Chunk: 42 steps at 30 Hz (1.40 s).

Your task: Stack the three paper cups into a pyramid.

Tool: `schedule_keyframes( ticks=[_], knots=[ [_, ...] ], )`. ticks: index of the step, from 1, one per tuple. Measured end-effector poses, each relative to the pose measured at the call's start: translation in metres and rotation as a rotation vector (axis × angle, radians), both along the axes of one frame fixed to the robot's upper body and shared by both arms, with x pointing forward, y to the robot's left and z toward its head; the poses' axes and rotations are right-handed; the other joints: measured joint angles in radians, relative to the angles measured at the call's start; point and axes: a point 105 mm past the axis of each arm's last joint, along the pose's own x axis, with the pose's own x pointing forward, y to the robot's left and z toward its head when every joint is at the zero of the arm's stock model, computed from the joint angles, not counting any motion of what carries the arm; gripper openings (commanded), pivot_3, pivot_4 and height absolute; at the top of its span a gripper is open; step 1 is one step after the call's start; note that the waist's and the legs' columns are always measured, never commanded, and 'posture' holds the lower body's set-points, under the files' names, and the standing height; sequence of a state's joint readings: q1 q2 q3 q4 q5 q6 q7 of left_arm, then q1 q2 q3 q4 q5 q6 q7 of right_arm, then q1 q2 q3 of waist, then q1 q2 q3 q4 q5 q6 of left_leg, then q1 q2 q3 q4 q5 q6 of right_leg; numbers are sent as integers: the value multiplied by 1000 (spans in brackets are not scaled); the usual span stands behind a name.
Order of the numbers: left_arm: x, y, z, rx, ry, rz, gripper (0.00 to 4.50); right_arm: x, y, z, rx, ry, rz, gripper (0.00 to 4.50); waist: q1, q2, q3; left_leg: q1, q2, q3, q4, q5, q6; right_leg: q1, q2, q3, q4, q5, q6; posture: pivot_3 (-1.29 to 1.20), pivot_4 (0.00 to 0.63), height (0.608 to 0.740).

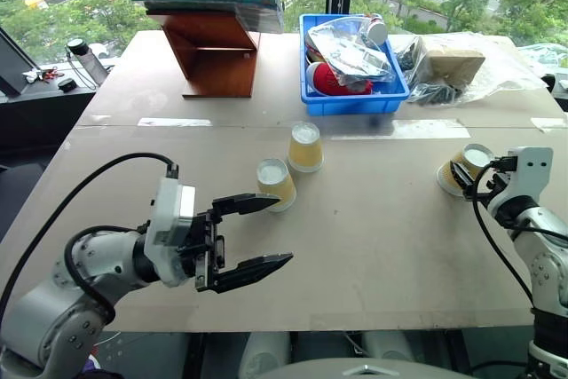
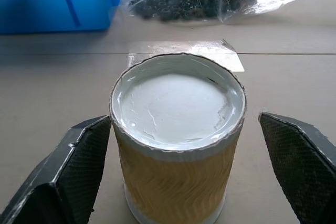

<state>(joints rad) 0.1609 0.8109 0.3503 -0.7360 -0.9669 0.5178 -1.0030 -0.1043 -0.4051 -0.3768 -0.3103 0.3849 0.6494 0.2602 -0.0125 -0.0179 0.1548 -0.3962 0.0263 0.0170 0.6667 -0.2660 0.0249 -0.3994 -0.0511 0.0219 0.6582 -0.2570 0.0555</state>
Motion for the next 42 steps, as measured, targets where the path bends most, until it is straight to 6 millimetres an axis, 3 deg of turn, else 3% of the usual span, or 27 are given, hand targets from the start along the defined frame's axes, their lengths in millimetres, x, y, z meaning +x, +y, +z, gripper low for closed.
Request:
schedule_keyframes(
  ticks=[10,12,15,20,26,32,42],
  knots=[
    [3,5,8,-2,13,2,4500,-2,4,1,-47,-14,48,3115,1,1,0,0,0,0,0,0,0,0,0,0,0,0,0,0,150,740],
    [11,8,2,5,28,18,4500,-7,16,5,-73,-25,118,3115,0,1,1,0,0,0,0,0,0,0,0,0,0,0,0,0,150,740],
    [16,13,-8,17,50,31,4500,-13,36,15,-93,-57,228,3115,-5,2,1,0,0,1,0,0,0,-1,0,2,0,0,0,0,150,740],
    [21,22,-21,25,74,62,4500,-30,91,27,-105,-87,482,3115,-3,2,1,-1,1,1,0,0,0,-2,1,1,0,0,0,0,150,740],
    [12,39,-43,47,121,103,4500,-55,160,10,-145,-24,840,3115,-4,1,2,-1,3,2,0,0,0,-3,0,1,0,-2,-3,0,150,740],
    [10,49,-47,50,101,131,4500,-59,177,10,-177,-41,993,3115,3,-1,1,-2,3,1,0,0,0,-2,-1,0,0,-2,-4,0,150,740],
    [10,49,-44,51,89,153,4500,-55,186,0,-233,-40,1068,3115,0,-1,1,-2,3,1,0,0,0,-2,-1,0,0,-2,-3,0,150,740]
  ],
)
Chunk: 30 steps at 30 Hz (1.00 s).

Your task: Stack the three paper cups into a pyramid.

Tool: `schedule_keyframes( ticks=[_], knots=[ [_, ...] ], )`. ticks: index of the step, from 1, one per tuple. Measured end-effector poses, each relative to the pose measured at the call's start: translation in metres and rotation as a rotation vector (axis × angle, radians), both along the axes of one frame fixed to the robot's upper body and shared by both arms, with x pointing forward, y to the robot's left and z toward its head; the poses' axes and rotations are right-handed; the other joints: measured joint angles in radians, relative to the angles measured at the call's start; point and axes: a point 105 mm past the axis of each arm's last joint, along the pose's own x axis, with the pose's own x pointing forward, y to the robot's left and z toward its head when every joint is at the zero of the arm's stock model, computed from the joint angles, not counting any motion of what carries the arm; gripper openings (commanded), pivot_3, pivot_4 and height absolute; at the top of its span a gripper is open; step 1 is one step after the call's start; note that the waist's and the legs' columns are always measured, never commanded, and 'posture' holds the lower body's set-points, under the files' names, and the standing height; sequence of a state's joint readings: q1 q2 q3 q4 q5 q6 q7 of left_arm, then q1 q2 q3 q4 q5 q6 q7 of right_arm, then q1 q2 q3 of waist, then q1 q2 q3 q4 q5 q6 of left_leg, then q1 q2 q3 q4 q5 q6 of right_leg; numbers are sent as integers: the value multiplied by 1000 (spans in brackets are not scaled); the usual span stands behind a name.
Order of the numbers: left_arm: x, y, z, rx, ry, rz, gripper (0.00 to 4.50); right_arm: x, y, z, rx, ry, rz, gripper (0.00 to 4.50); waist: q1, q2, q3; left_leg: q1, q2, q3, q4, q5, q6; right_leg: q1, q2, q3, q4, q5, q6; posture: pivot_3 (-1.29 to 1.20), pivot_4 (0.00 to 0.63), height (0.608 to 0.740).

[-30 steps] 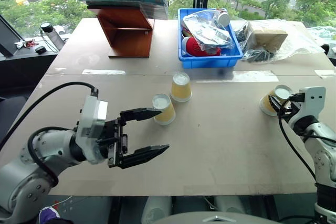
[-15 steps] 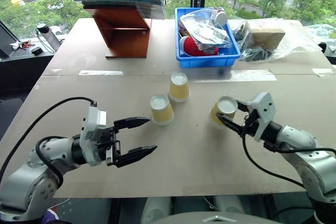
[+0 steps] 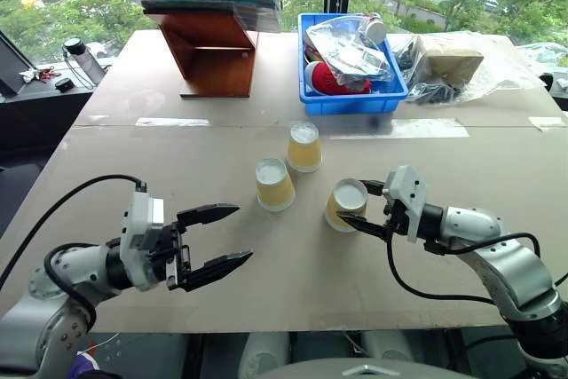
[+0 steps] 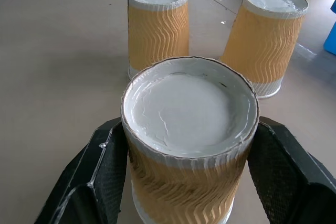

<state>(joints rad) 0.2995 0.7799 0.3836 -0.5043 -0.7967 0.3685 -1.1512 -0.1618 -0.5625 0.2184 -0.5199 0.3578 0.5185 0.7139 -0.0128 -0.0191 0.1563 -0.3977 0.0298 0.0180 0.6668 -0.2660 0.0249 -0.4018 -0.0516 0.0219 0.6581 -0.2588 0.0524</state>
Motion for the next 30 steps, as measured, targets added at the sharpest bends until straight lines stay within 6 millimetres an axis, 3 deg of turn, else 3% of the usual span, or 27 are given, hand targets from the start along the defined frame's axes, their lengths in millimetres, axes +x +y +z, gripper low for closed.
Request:
schedule_keyframes(
  ticks=[12,28,30],
  knots=[
    [-2,-9,6,-15,0,-6,4500,-2,-32,-7,-33,26,-92,3115,0,0,0,0,0,0,0,0,0,0,0,0,0,0,0,0,150,740],
    [-3,-5,2,-24,15,-27,4500,3,-22,-7,0,21,-84,3115,1,0,0,0,0,0,0,0,0,0,1,0,0,0,0,0,150,740],
    [-3,-5,2,-25,16,-26,4500,3,-22,-7,4,32,-83,3642,1,0,0,0,0,0,0,0,0,0,0,0,0,0,0,0,150,740]
  ],
)
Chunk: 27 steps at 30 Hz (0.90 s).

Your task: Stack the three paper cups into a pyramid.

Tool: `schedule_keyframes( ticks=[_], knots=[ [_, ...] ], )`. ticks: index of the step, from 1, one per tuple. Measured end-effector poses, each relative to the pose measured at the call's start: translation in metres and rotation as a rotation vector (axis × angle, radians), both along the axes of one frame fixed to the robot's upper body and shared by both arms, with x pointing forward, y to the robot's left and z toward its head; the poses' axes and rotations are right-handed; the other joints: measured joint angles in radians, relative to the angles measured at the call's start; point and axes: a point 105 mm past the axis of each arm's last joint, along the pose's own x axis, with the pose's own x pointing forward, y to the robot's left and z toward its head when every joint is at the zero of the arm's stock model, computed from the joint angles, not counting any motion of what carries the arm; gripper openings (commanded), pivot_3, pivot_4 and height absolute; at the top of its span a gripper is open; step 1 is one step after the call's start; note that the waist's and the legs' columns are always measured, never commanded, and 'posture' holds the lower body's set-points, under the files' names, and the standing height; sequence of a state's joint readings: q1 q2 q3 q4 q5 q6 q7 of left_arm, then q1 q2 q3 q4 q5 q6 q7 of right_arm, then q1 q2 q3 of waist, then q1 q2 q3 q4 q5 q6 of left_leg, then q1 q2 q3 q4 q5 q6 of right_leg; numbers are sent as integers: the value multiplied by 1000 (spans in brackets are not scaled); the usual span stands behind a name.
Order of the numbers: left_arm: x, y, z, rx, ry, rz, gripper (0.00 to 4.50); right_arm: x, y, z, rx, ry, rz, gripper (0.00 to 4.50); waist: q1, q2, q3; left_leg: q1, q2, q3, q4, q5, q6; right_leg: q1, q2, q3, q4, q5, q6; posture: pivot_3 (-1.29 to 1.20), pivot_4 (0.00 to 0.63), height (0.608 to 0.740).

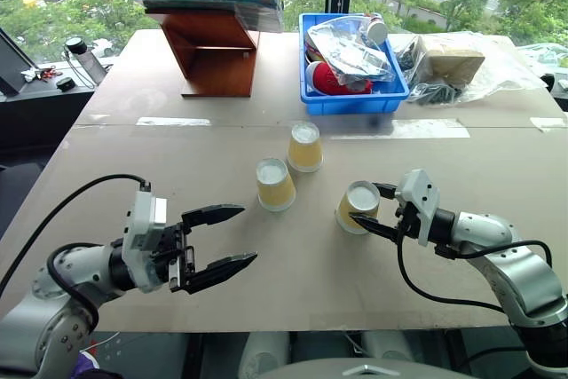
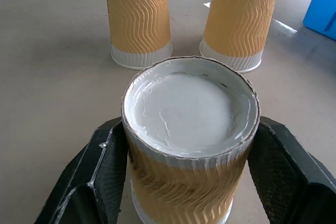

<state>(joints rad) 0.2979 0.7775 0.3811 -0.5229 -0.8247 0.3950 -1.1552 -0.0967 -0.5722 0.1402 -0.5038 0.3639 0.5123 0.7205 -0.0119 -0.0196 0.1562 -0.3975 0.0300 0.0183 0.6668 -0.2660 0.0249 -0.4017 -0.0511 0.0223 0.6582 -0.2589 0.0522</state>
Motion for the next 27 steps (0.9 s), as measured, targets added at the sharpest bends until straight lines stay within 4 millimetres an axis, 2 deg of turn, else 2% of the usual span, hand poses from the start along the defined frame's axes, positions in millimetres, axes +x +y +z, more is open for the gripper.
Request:
schedule_keyframes(
  ticks=[1,2,3,8,11,13,16,21,25,27],
  knots=[
    [0,0,0,-1,0,2,4500,0,0,-1,4,10,1,3916,0,0,0,0,0,0,0,0,0,0,0,0,0,0,0,0,150,740],
    [0,0,0,-1,-1,3,4500,0,0,-1,11,17,2,4385,0,0,0,0,0,0,0,0,0,0,0,0,0,0,0,0,150,740],
    [0,0,0,-2,-2,6,4500,0,1,0,18,19,5,4451,0,0,0,0,0,0,0,0,0,0,0,0,0,0,0,0,150,740],
    [5,0,2,-3,-9,29,4500,2,-9,10,36,-7,1,4451,1,0,0,0,0,0,0,0,0,0,0,0,0,0,1,0,150,740],
    [19,2,7,-12,-48,90,4500,-5,-19,24,55,-50,20,4451,6,0,0,0,-1,-1,0,0,0,0,0,-1,0,2,3,0,150,740],
    [30,3,7,-1,-59,132,4500,-16,-26,39,78,-95,51,4451,8,0,0,0,-1,-1,0,0,0,0,0,-1,0,2,3,0,150,740],
    [42,3,6,25,-64,162,4500,-32,-34,48,81,-116,87,4451,5,0,0,0,-2,-1,0,0,0,0,0,0,0,2,3,0,150,740],
    [68,3,-10,110,-57,201,4500,-64,-43,68,40,-135,185,4451,5,-2,0,0,-4,-1,0,0,0,1,0,-1,0,2,4,0,150,740],
    [82,-1,-18,132,-46,183,4500,-73,-46,75,21,-141,196,4451,4,-3,0,1,-4,-1,1,0,0,2,0,-1,0,2,4,0,150,740],
    [98,-12,-26,119,-39,146,4500,-76,-49,78,13,-143,174,4451,6,-4,1,0,-4,-2,1,0,0,2,0,-1,0,2,4,0,150,740]
  ],
)
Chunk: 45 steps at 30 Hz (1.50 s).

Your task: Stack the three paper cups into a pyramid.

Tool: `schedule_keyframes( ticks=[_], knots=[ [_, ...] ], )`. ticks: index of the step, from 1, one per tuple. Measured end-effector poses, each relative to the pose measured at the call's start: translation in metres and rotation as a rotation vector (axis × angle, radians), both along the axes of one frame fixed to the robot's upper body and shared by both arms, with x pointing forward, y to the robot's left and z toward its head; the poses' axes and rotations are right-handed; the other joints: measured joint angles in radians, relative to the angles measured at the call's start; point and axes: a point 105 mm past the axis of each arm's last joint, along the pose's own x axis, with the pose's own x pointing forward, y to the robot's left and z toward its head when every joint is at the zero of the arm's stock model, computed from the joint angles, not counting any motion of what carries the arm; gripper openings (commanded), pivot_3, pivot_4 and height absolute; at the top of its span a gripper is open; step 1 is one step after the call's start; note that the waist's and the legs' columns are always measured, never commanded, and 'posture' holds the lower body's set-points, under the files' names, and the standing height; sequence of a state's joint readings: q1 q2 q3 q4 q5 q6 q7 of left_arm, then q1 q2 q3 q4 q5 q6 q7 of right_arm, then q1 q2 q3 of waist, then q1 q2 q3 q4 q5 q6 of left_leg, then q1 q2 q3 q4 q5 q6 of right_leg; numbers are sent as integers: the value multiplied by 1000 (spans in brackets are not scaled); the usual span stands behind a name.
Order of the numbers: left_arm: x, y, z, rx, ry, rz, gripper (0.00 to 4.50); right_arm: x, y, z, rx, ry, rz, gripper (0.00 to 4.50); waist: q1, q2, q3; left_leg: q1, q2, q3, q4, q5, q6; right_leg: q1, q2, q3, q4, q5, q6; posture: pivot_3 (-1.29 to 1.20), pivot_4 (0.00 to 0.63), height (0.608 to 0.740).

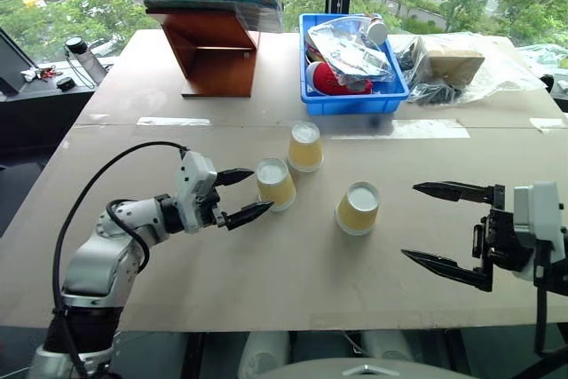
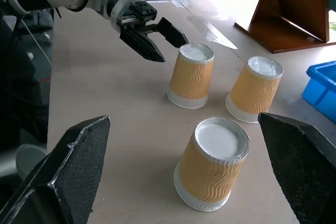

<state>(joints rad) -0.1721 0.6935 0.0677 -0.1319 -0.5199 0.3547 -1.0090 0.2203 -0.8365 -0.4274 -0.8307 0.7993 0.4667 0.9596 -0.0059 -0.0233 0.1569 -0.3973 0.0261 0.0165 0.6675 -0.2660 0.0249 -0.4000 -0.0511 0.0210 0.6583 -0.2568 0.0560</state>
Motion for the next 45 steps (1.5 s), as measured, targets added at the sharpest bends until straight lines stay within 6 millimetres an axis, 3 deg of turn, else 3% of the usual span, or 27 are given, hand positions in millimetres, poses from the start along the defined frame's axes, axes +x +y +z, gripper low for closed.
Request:
schedule_keyframes(
  ticks=[5,8,10,11,16,21,32,45],
  knots=[
    [17,-9,-2,-1,-30,-43,4500,-5,-2,-5,-7,16,-35,4451,9,-1,0,0,-1,0,1,0,0,1,0,-1,0,0,0,0,150,740],
    [25,-13,-9,2,-29,-61,3681,-8,-3,-9,-8,25,-59,4500,9,-1,0,0,-1,0,1,0,0,1,0,0,0,0,0,0,150,740],
    [28,-14,-10,-2,-47,-73,2719,-9,-2,-10,-10,24,-72,4500,11,-1,0,0,0,-1,1,0,0,1,0,-1,0,0,0,0,150,740],
    [28,-14,-10,-1,-49,-75,2627,-9,-3,-10,-10,23,-74,4500,11,-1,0,0,0,-1,1,0,0,1,0,-1,0,0,0,0,150,740],
    [25,-17,-12,-26,-45,-128,2627,-12,-3,-12,-11,18,-90,4500,16,-1,0,0,0,-1,1,0,0,1,0,-1,0,0,0,0,150,740],
    [6,-26,-9,-71,-3,-269,2627,-12,-4,-12,-13,18,-109,4500,17,-1,0,0,0,-1,1,0,0,1,0,-1,0,0,0,0,150,740],
    [4,-81,-19,-26,-49,-429,2627,-15,-2,-15,-19,22,-127,4500,17,0,0,0,-1,-2,2,0,0,3,0,-2,1,0,0,0,150,740],
    [5,-85,-24,-16,-78,-453,2627,-20,-1,-18,-13,41,-162,4500,17,0,0,1,-1,-3,3,0,0,3,0,-2,1,0,0,0,150,740]
  ],
)
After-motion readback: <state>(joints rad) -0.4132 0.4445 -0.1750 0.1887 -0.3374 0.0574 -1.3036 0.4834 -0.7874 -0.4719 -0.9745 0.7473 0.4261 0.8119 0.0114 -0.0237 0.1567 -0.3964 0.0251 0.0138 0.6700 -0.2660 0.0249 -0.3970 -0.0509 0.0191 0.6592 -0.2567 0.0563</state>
